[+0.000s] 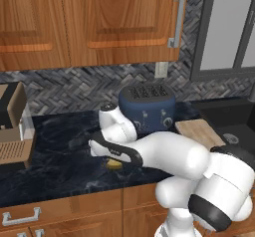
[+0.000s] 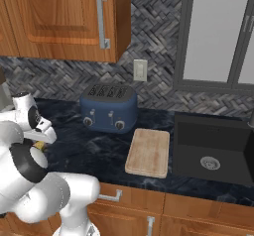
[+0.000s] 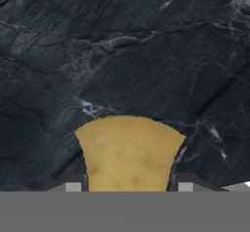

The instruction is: Pick up the sponge from the counter and clean the cutting board by briefly scrubbing or pressing down on the cutting board. Once finished, release the sponge.

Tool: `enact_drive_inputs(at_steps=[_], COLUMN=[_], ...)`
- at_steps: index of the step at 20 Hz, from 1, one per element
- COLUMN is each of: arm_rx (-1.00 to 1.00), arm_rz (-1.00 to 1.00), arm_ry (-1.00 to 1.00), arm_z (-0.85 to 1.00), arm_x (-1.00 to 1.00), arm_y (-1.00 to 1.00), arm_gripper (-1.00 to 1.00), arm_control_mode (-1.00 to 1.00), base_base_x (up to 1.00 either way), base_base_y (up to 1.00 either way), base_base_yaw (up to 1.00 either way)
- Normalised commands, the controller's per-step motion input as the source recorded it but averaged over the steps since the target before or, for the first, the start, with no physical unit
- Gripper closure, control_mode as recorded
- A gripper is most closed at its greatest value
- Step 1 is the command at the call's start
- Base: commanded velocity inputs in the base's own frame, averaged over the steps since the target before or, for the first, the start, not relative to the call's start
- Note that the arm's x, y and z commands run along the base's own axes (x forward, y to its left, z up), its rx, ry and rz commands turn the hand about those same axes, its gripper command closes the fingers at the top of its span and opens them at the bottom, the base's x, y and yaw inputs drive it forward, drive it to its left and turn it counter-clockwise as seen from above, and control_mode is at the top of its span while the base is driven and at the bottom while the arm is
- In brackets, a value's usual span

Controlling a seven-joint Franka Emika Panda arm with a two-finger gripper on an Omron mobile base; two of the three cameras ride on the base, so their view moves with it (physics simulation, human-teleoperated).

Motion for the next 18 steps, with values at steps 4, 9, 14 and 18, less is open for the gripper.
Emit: enact_drive_inputs(at_steps=[4,9,14,18], arm_rx=[0.04,0.03,0.0,0.0], arm_rz=[0.0,-0.01,-0.03,-0.03], arm_ry=[-0.07,-0.05,-0.03,-0.02], arm_z=[0.2,0.15,0.01,0.06], arm_x=[0.0,0.0,0.05,0.08], arm_y=[-0.99,-0.99,-0.97,-1.0], arm_gripper=[1.0,1.0,1.0,1.0], arm_control_mode=[-1.0,-1.0,-1.0,-1.0], base_base_x=[0.0,0.0,0.0,0.0], base_base_y=[0.0,0.0,0.0,0.0], base_base_yaw=[0.0,0.0,0.0,0.0])
